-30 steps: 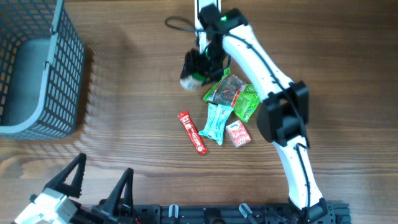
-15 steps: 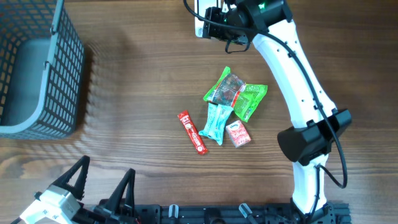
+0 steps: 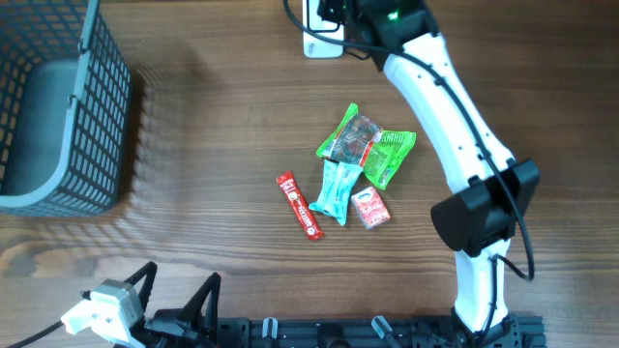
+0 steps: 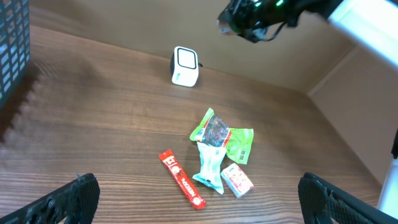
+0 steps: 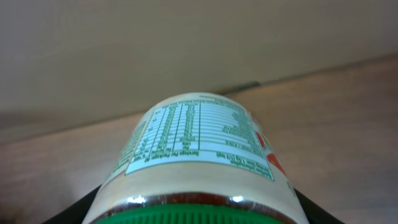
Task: Scan the item barcode
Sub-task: 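Hold the jar in front of the scanner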
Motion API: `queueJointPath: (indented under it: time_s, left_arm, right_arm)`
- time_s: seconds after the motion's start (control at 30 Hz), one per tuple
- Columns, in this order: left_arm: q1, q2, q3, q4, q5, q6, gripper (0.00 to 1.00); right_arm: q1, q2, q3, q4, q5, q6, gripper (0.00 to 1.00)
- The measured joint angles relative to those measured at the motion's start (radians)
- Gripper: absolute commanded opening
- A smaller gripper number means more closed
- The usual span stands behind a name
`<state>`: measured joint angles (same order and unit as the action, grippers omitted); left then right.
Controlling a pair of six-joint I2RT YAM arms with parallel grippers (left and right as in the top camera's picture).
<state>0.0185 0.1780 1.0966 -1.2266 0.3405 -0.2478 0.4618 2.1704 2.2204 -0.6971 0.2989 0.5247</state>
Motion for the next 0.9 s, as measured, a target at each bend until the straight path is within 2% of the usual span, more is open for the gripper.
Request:
queueJointPath:
  time_s: [0.1,0.27,0.57,0.9]
  left_arm:
    - [0.000,0.000,0.000,-0.002,0.000,0.000,1.00]
    - [0.000,0.000,0.000,-0.001,0.000,0.000,1.00]
    - [0.000,0.000,0.000,-0.001,0.000,0.000,1.00]
    - [0.000,0.000,0.000,-0.003,0.000,0.000,1.00]
  right_arm:
    - [0.000,0.001,-0.128,0.194,0.013,-0.039,0.50]
    - [0.000,0.008,-0.278,0.415,0.021,-0.130,0.49]
    - [0.000,0.024,-0.291,0.589,0.027,-0.263,0.48]
    - [0.000,0.140,-0.291,0.653,0.073,-0.381,0.46]
